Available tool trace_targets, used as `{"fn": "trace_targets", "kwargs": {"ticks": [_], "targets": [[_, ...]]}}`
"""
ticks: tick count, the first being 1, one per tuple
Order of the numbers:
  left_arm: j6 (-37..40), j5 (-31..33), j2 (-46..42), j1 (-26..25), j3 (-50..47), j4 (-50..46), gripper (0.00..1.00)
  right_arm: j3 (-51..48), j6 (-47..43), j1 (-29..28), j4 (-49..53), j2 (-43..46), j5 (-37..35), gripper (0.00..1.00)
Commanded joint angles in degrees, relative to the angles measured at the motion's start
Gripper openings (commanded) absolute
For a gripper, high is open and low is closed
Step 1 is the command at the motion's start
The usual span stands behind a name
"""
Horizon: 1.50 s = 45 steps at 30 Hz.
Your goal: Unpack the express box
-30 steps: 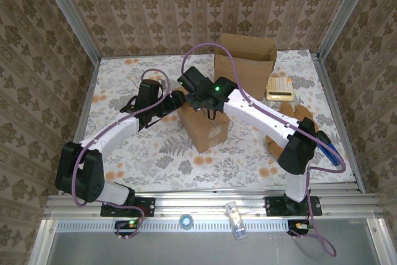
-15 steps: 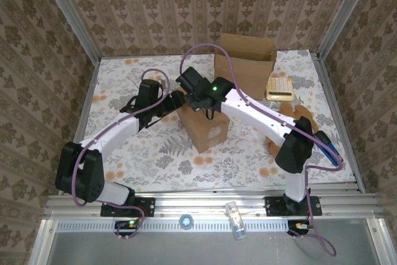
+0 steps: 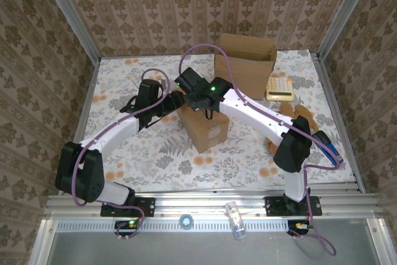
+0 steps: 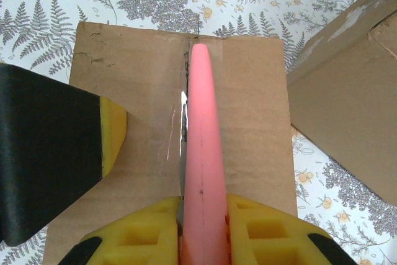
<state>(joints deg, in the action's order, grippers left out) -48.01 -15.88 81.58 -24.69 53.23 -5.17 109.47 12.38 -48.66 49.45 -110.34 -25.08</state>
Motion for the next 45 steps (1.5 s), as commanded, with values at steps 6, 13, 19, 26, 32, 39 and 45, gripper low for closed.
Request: {"fn": "trace_targets", "kwargs": {"ticks": [6,13,19,26,32,39,45], "targets": [[0.1,-0.2,1.5,0.1,-0.9,-3.1,0.62,1.3,1.6,-0.3,-0.2,-0.2,0.6,0.00],[-0.1,-0.5,1.7,0.1,-1.2,-2.7,0.61,0.9,1.7,-0.3,-0.3,0.9,1.0,0.00],[-0.1,-0.5,1.7,0.0,-1.1,-2.6,0.61,0.1,1.9,-0.4,-0.6,1.4,1.2,0.00],[-0.2,-0.6,1.8,0.0,-1.2,-2.5,0.61,-0.2,1.9,-0.5,-0.4,2.0,1.9,0.00],[-0.3,-0.6,1.7,0.1,-1.3,-2.3,0.60,-1.1,2.4,-0.5,0.4,2.3,1.6,0.00],[-0.2,-0.6,1.7,0.1,-1.4,-2.3,0.60,-2.9,3.7,-0.8,1.0,3.2,1.5,0.00],[-0.3,-0.7,1.7,0.1,-1.5,-2.0,0.60,-3.8,3.8,-0.8,-0.9,5.3,-0.4,0.00]]}}
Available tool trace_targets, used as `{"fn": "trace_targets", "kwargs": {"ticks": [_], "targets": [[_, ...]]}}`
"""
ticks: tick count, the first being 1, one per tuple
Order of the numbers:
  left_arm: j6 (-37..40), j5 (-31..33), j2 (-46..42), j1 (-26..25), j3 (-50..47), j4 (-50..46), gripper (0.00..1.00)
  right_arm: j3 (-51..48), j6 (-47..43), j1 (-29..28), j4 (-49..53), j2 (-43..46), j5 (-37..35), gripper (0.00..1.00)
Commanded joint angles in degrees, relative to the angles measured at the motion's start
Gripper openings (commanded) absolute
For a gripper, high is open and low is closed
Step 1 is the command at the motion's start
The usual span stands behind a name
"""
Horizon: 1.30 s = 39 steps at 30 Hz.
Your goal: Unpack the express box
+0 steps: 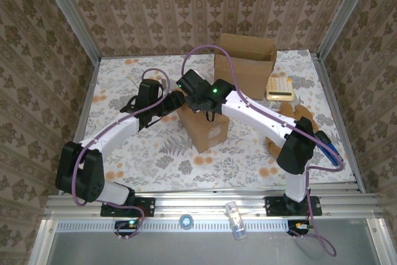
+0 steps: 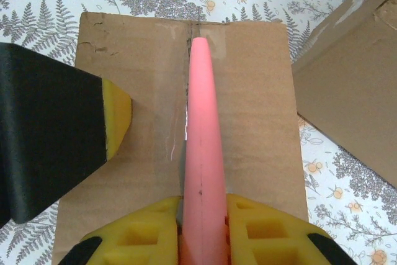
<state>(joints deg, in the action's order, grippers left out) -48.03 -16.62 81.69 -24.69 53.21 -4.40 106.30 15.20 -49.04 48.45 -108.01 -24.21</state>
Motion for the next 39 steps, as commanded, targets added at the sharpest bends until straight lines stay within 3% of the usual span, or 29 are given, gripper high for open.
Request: {"fn": "trace_targets", "kwargs": {"ticks": [1,7,39], "targets": [[-0.3,0.0,1.5,0.1,-1.5,-2.8,0.60,-0.7,1.0,-0.4,-0.3,3.3,-1.8,0.00],[-0.3,-0.1,1.5,0.1,-1.5,-2.8,0.60,-1.6,0.7,-0.4,-3.0,4.8,-1.7,0.00],[-0.4,-0.3,2.2,0.1,-1.4,-2.5,0.59,0.4,1.6,-0.4,2.7,-0.8,0.3,0.00]]}}
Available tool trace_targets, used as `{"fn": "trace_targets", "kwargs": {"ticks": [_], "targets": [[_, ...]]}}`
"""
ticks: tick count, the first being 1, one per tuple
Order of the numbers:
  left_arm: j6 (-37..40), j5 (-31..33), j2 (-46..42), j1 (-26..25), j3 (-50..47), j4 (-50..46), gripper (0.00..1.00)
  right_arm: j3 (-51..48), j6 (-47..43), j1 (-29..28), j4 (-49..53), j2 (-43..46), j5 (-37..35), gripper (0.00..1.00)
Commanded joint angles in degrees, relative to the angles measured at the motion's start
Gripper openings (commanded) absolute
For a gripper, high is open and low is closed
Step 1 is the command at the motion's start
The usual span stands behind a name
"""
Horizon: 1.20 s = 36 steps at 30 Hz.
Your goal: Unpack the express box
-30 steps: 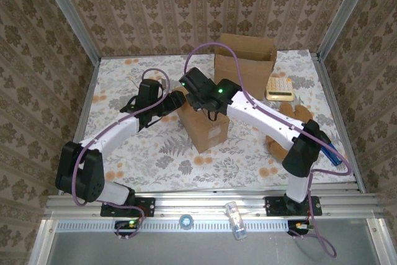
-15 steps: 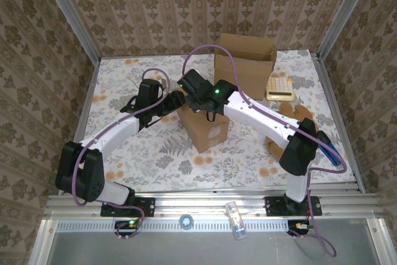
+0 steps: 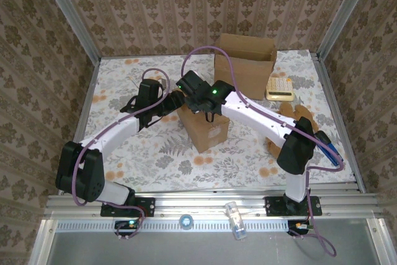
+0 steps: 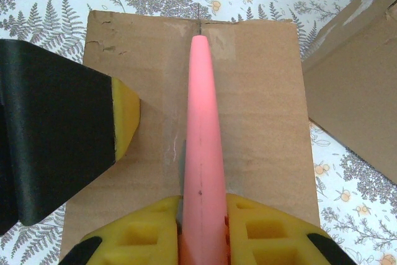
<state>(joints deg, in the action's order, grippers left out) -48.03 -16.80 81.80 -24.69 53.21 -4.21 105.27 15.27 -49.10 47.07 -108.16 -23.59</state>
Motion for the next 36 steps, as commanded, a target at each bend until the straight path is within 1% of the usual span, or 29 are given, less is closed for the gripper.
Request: {"fn": "trace_targets", "kwargs": {"ticks": [1,27,36], "targets": [[-0.4,-0.2,2.0,0.1,-1.4,-2.7,0.59,1.3,1.6,-0.4,4.4,-0.5,-0.2,0.00],[-0.7,0.1,1.8,0.1,-1.9,-2.5,0.59,-4.7,5.9,-2.2,8.9,5.1,1.5,0.00],[-0.7,0.2,1.7,0.1,-2.0,-2.4,0.59,-5.0,8.0,-3.2,13.7,5.9,1.7,0.00]]}}
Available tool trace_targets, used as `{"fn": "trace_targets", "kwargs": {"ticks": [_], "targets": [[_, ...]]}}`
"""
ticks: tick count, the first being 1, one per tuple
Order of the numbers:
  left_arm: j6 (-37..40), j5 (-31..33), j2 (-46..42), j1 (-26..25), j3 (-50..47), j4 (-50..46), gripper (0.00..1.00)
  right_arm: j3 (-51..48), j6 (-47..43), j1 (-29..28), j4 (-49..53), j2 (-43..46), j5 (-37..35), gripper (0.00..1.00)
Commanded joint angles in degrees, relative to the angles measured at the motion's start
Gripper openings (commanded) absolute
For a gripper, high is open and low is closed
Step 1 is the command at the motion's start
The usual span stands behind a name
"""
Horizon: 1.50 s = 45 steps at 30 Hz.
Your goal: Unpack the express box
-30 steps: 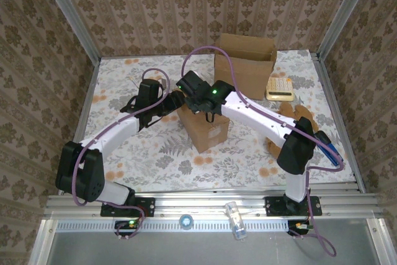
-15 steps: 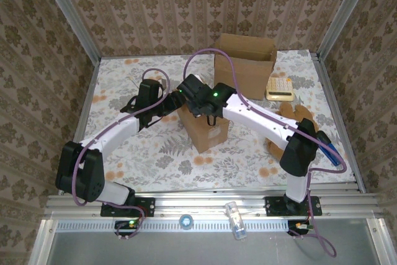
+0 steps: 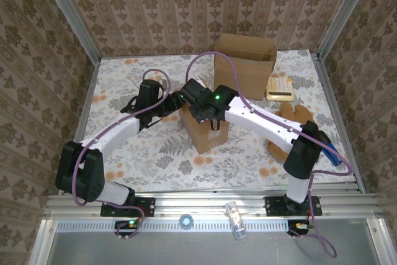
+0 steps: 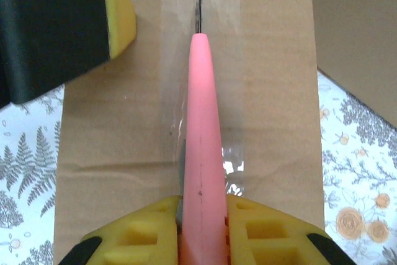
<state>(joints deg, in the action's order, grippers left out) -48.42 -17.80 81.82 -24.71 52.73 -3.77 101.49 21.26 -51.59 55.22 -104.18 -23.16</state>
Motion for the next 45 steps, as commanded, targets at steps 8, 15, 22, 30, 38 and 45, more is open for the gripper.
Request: {"fn": "trace_targets", "kwargs": {"ticks": [8,15,22,30,38,45], "targets": [[-0.3,1.5,1.9,0.1,-1.5,-3.6,0.59,-1.9,5.1,-2.2,8.3,3.4,0.8,0.00],[0.0,2.5,2.0,0.1,-1.5,-4.7,0.59,-2.2,6.8,-3.3,11.4,5.0,0.6,0.00],[0.1,2.9,2.2,0.1,-1.4,-5.1,0.59,-3.2,9.1,-5.1,14.3,6.5,0.1,0.00],[0.3,3.2,2.5,0.1,-1.1,-5.5,0.59,-5.2,11.9,-7.4,17.8,9.6,-0.5,0.00],[0.3,3.6,2.5,0.1,-1.2,-5.6,0.59,-7.5,15.8,-10.5,20.3,13.0,-0.5,0.00],[0.4,3.9,2.5,0.1,-1.2,-5.9,0.59,-8.4,20.2,-13.6,22.9,15.4,-0.8,0.00]]}}
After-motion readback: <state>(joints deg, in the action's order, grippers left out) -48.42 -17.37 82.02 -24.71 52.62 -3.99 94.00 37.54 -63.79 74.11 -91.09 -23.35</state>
